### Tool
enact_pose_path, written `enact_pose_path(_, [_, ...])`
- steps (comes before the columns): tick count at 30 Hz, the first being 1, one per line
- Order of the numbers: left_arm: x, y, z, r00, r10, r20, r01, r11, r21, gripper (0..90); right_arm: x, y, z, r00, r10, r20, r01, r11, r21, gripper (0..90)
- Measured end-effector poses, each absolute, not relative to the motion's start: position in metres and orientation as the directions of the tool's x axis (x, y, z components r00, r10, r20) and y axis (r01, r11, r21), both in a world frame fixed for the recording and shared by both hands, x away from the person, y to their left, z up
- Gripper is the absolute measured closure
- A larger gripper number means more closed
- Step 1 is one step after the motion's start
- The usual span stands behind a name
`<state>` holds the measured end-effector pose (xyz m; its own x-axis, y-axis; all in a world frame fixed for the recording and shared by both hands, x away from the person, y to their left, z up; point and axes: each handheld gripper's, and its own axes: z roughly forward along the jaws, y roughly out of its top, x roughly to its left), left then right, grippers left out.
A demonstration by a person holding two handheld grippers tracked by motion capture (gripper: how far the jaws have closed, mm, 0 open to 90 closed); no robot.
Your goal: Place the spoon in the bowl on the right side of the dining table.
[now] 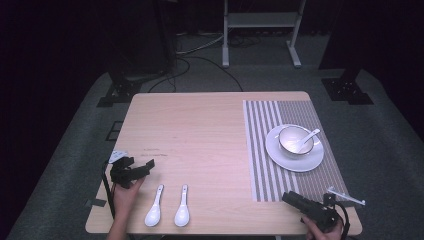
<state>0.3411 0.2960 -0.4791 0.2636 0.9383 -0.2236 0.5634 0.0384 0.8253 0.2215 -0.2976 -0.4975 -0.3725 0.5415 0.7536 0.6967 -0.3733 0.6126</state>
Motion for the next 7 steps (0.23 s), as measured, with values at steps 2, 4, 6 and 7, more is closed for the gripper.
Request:
enact_pose_path(2, [0.3411, 0.2961, -0.4792, 0.265, 0.938, -0.225, 0.563, 0.039, 0.826, 6.7, 0.2212, -0.2982, -0.4957, -0.386, 0.533, 0.753, 0.683, -0.385, 0.621, 35.9])
enact_pose_path(4, [0.3412, 0.2961, -0.4791, 0.266, 0.938, -0.224, 0.564, 0.038, 0.825, 6.7, 0.2211, -0.2981, -0.4956, -0.389, 0.527, 0.756, 0.682, -0.387, 0.62, 35.9])
enact_pose_path(6, [0.3414, 0.2961, -0.4791, 0.266, 0.938, -0.225, 0.566, 0.037, 0.824, 6.7, 0.2209, -0.297, -0.4961, -0.391, 0.519, 0.76, 0.682, -0.391, 0.618, 35.9])
enact_pose_path(7, [0.3416, 0.2961, -0.4792, 0.266, 0.937, -0.227, 0.567, 0.038, 0.823, 6.7, 0.2216, -0.2959, -0.4972, -0.395, 0.516, 0.76, 0.684, -0.388, 0.618, 35.9])
